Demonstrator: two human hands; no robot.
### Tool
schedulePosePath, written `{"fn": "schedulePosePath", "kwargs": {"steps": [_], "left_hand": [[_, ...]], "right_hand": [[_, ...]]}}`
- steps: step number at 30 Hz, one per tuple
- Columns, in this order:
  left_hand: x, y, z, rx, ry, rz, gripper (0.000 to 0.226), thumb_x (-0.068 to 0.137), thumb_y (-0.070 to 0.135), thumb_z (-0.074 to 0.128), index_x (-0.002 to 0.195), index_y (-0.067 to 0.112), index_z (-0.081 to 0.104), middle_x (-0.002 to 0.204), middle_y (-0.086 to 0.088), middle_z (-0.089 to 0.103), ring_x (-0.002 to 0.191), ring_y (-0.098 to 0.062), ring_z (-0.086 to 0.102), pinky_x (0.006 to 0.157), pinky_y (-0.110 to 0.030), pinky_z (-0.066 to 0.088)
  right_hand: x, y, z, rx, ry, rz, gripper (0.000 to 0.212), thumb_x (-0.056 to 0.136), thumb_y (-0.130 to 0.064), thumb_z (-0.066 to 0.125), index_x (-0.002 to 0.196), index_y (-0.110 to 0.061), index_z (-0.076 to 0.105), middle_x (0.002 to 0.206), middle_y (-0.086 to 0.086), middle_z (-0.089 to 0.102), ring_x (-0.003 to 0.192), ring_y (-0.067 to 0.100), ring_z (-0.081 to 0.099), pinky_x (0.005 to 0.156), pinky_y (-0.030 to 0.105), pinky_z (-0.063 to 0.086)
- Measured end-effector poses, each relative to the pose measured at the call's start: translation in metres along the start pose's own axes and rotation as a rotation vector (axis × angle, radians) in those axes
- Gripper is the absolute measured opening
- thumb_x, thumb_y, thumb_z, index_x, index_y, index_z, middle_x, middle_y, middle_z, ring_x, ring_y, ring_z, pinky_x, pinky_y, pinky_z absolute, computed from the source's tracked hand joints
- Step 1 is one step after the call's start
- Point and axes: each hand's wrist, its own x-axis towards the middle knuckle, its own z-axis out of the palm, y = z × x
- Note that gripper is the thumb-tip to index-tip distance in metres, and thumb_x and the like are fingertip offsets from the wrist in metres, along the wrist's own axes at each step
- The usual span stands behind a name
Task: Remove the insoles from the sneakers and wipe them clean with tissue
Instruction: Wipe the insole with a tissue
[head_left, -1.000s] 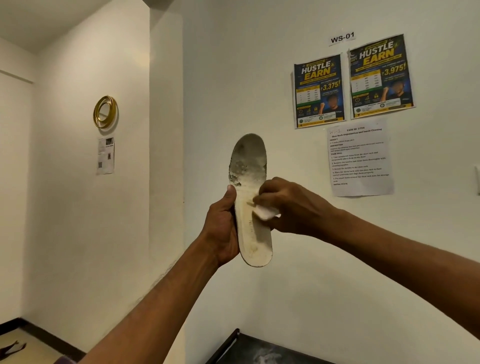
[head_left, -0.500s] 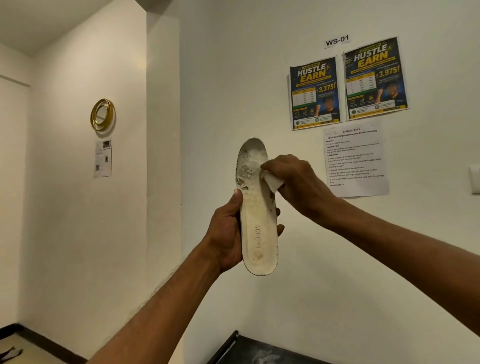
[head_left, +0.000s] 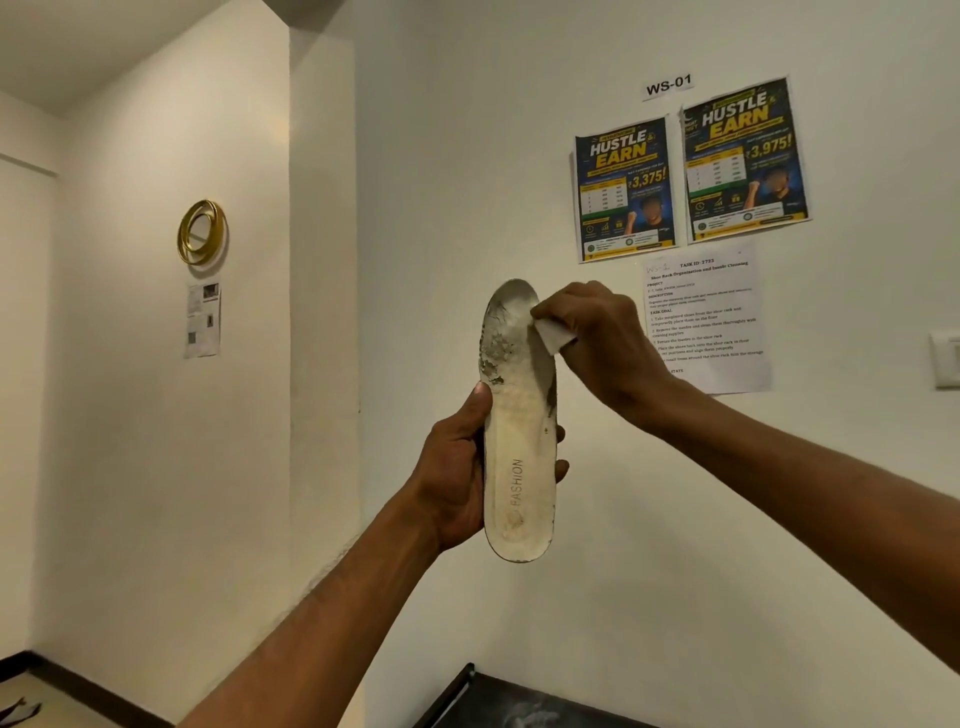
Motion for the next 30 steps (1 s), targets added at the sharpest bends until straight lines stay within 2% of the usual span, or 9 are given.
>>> {"fn": "schedulePosePath", "kwargs": {"steps": [3,7,11,14,18,22,26,30], "left_hand": [[0.000,0.000,0.001,0.004,-0.006,0.004,0.057,0.102,0.054,0.041,0.134,0.013,0.063,0.123,-0.020,0.065,0.117,-0.038,0.058,0.093,-0.053,0.054],[-0.002,0.000,0.001,0.012,-0.005,-0.016,0.059,0.102,0.056,0.038,0.121,0.013,0.074,0.120,-0.019,0.066,0.116,-0.037,0.058,0.096,-0.052,0.052],[-0.003,0.000,0.000,0.032,-0.004,-0.029,0.059,0.102,0.056,0.039,0.127,0.011,0.069,0.121,-0.019,0.066,0.114,-0.037,0.060,0.095,-0.053,0.052],[-0.005,0.002,0.000,0.042,0.003,-0.045,0.060,0.102,0.057,0.039,0.127,0.012,0.070,0.120,-0.019,0.066,0.112,-0.036,0.061,0.097,-0.052,0.051],[-0.008,0.005,-0.004,0.089,0.010,-0.040,0.059,0.102,0.057,0.038,0.133,0.014,0.065,0.122,-0.018,0.066,0.112,-0.036,0.061,0.095,-0.052,0.051],[-0.013,0.011,-0.004,0.102,0.020,-0.042,0.061,0.102,0.057,0.038,0.138,0.013,0.061,0.123,-0.018,0.064,0.109,-0.034,0.063,0.094,-0.050,0.052],[-0.013,0.014,-0.012,0.126,0.028,-0.017,0.061,0.102,0.056,0.038,0.142,0.013,0.056,0.126,-0.019,0.064,0.110,-0.036,0.062,0.093,-0.051,0.052],[-0.016,0.015,-0.014,0.133,0.039,-0.033,0.062,0.102,0.057,0.037,0.139,0.012,0.059,0.122,-0.019,0.064,0.108,-0.034,0.062,0.096,-0.051,0.050]], "right_hand": [[0.001,-0.005,0.000,0.006,-0.081,-0.084,0.028,0.080,0.001,0.078,0.107,-0.002,0.072,0.103,0.018,0.070,0.094,0.031,0.065,0.072,0.039,0.059],[0.014,0.004,-0.002,0.042,0.096,0.031,0.023,0.080,0.004,0.075,0.103,-0.003,0.074,0.096,0.015,0.071,0.086,0.027,0.066,0.069,0.042,0.058],[0.013,-0.007,0.005,0.029,-0.042,-0.086,0.027,0.080,0.002,0.077,0.107,-0.003,0.073,0.102,0.017,0.070,0.092,0.029,0.066,0.071,0.037,0.059],[0.021,-0.007,0.008,0.076,0.095,0.004,0.022,0.082,0.003,0.075,0.103,-0.003,0.074,0.097,0.015,0.071,0.087,0.026,0.067,0.071,0.040,0.059],[0.024,-0.024,0.016,0.088,-0.031,-0.117,0.022,0.084,0.002,0.073,0.105,-0.003,0.074,0.102,0.016,0.071,0.093,0.028,0.066,0.075,0.037,0.058],[0.034,-0.021,0.019,0.100,0.107,-0.023,0.021,0.083,0.003,0.074,0.103,-0.003,0.074,0.097,0.015,0.072,0.088,0.027,0.068,0.073,0.041,0.060],[0.026,-0.035,0.028,0.133,-0.070,-0.163,0.024,0.081,0.002,0.076,0.104,-0.005,0.075,0.104,0.014,0.071,0.094,0.028,0.067,0.077,0.037,0.059],[0.029,-0.030,0.027,0.187,0.092,-0.018,0.021,0.081,0.002,0.075,0.100,-0.006,0.075,0.097,0.012,0.073,0.086,0.023,0.068,0.073,0.039,0.060]]}}
